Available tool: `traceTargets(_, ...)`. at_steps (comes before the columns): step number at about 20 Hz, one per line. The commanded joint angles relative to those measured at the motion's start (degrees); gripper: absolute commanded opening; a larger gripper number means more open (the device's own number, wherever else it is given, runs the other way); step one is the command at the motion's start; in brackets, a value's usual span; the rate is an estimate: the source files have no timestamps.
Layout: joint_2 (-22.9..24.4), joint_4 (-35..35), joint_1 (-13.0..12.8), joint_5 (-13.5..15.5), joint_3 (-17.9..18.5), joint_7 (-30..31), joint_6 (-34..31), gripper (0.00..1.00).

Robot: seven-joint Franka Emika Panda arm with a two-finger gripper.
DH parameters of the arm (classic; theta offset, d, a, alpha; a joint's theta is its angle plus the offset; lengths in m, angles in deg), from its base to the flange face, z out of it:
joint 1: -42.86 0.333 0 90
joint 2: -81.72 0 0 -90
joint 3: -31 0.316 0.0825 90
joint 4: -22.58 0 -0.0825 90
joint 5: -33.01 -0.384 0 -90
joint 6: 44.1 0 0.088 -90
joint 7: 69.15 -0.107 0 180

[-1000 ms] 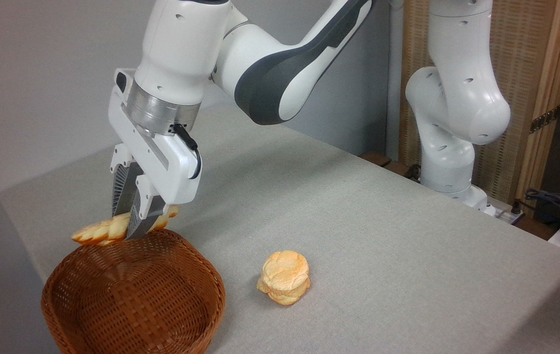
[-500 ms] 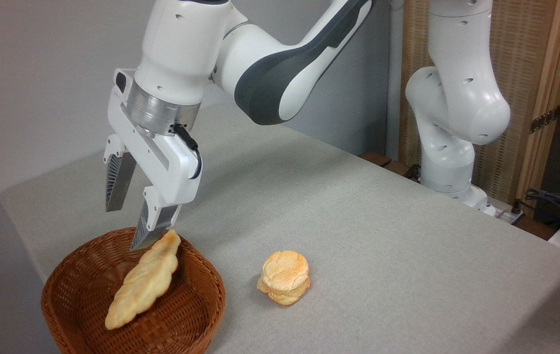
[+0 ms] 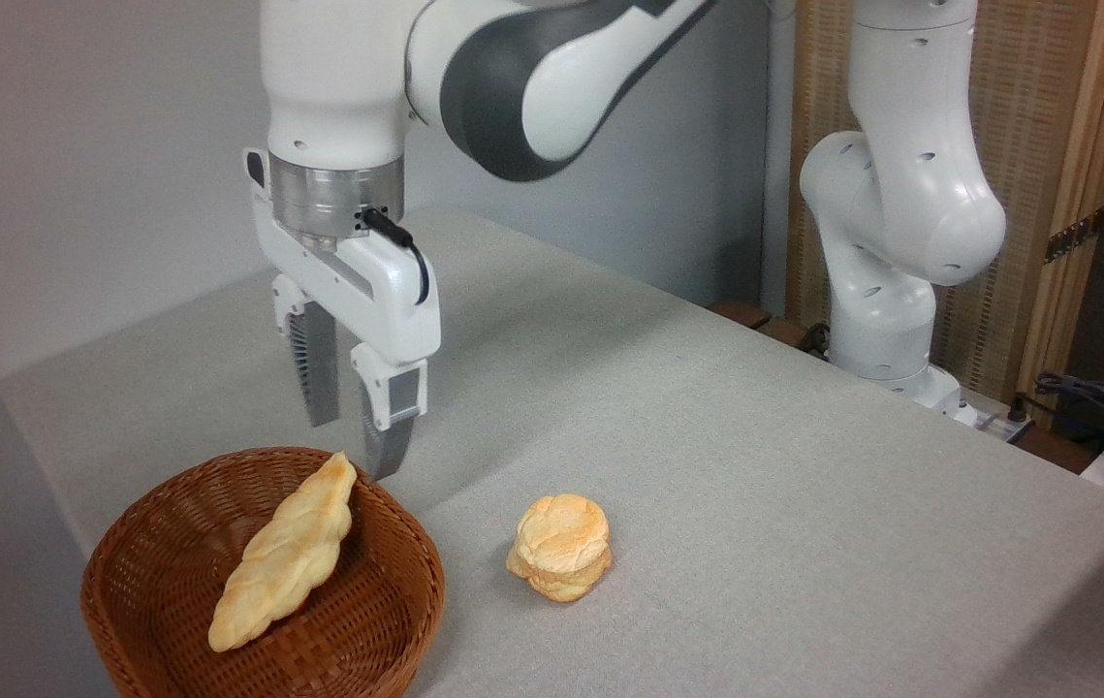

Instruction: Put bread into the basket

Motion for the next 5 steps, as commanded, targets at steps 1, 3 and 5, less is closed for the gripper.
traceTargets(1, 0.1, 3.7, -0.3, -3.5, 0.3, 1.1, -8.8, 1.0)
traceTargets(3, 0.2, 3.8, -0.3, -3.4, 0.7, 1.6, -11.6, 1.0)
traceTargets(5, 0.4, 4.2, 0.2, -2.0, 0.9, 2.5, -10.9, 1.0)
